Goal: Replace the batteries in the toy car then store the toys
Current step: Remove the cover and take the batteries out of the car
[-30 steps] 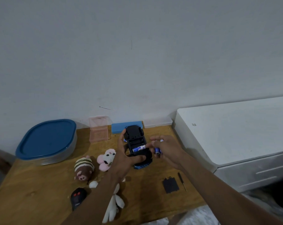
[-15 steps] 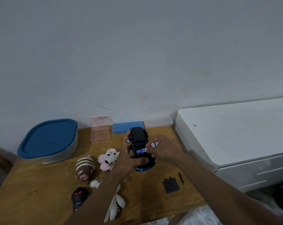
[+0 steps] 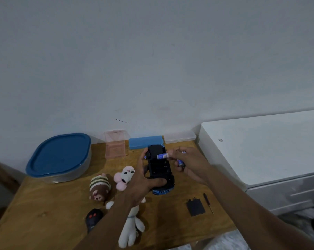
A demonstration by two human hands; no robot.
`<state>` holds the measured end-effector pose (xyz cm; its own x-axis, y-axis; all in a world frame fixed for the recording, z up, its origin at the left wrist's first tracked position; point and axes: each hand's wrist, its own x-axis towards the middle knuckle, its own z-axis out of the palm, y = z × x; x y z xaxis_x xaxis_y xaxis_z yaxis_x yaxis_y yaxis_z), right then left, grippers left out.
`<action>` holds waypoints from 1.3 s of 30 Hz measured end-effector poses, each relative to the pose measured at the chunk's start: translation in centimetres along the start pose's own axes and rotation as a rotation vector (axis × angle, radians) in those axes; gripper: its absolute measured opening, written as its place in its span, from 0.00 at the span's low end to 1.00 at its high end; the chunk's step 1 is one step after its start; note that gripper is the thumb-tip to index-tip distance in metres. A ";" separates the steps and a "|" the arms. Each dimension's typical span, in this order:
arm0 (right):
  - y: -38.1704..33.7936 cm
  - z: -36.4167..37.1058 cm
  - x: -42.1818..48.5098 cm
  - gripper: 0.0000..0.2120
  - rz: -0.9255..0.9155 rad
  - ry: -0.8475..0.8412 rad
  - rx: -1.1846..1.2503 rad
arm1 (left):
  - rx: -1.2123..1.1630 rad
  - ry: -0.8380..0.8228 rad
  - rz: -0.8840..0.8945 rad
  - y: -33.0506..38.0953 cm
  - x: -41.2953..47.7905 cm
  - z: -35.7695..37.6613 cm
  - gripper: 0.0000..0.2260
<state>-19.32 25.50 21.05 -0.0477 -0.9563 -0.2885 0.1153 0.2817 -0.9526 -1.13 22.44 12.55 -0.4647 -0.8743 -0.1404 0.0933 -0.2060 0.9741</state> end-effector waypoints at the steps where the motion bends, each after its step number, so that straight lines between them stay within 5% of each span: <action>1: -0.1 0.1 0.0 0.07 0.020 -0.007 0.091 | -0.005 -0.006 -0.003 -0.1 0.0 -0.2 0.50; 7: 0.1 1.5 0.1 0.09 0.027 0.011 0.477 | -0.009 -0.048 -0.014 -0.6 -0.5 -1.2 0.49; 15: 1.8 2.1 0.3 0.10 0.114 0.142 0.608 | 0.063 -0.110 -0.094 -2.2 -1.3 -1.4 0.50; 32: 7.6 -5.1 0.2 0.10 0.416 0.164 0.282 | 0.178 0.157 -0.111 -7.8 0.7 3.3 0.40; 39: 8.2 -7.0 1.2 0.10 0.492 0.086 0.298 | 0.431 0.215 -0.174 -8.2 0.7 3.3 0.36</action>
<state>-25.42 27.23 12.25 0.0032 -0.7051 -0.7091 0.4180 0.6451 -0.6397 -5.07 24.97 5.06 -0.2447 -0.9234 -0.2958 -0.3618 -0.1961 0.9114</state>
